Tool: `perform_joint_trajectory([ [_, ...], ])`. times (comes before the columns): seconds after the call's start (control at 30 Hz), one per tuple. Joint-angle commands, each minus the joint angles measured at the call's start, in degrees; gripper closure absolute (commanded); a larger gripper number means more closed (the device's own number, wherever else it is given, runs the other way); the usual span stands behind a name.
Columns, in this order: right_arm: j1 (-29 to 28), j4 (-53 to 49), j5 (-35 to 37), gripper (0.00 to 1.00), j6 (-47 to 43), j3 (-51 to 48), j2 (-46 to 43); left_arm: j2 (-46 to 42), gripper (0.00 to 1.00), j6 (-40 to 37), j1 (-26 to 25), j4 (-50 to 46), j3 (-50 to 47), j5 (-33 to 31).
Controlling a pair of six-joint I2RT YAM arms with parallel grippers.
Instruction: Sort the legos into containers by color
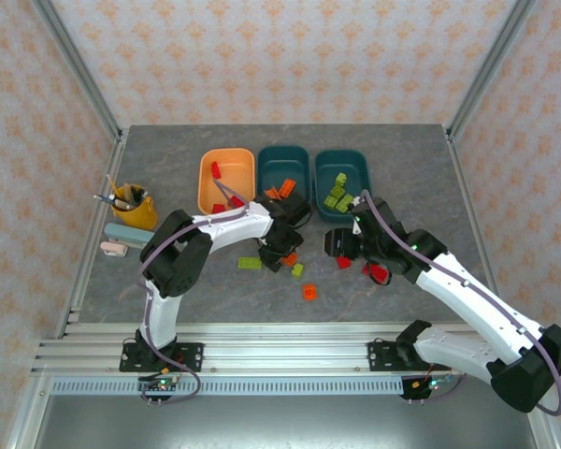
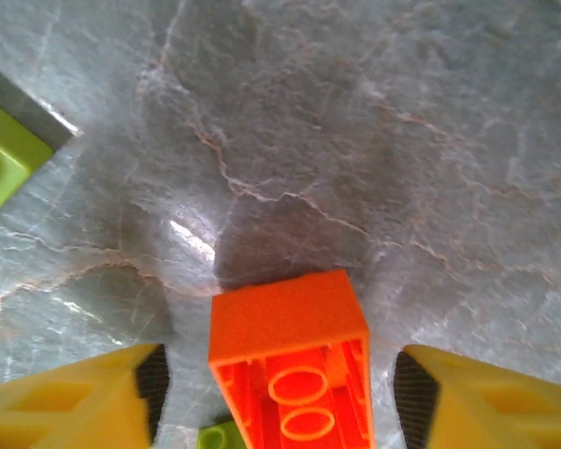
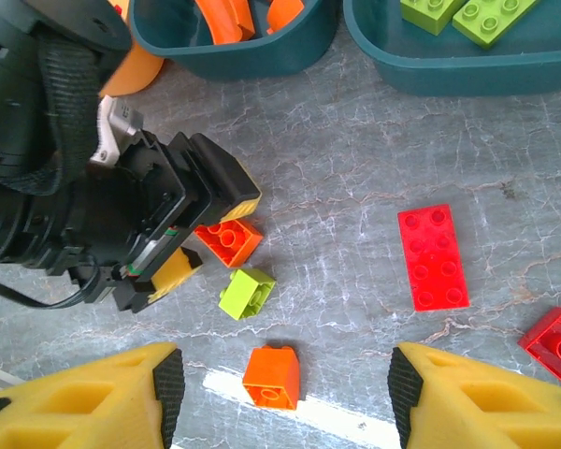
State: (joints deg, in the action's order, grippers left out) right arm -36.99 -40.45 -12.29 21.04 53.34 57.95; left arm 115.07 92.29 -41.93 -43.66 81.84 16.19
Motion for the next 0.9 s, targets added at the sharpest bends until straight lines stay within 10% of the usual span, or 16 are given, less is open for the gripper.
perform_joint_trajectory([
  [0.0,-0.27,-0.11,-0.17,0.38,1.09,-0.86,-0.49,1.65,0.42,2.41,-0.39,0.31,2.11,-0.09],
  [0.3,-0.28,0.85,0.42,0.38,2.16,-0.73,0.05,0.05,0.72,-1.81,-0.43,-3.71,5.72,-4.59],
  [0.87,2.62,5.99,5.64,0.39,5.2,10.98,8.95,16.22,0.73,-32.87,10.97,-24.49,53.19,-19.76],
])
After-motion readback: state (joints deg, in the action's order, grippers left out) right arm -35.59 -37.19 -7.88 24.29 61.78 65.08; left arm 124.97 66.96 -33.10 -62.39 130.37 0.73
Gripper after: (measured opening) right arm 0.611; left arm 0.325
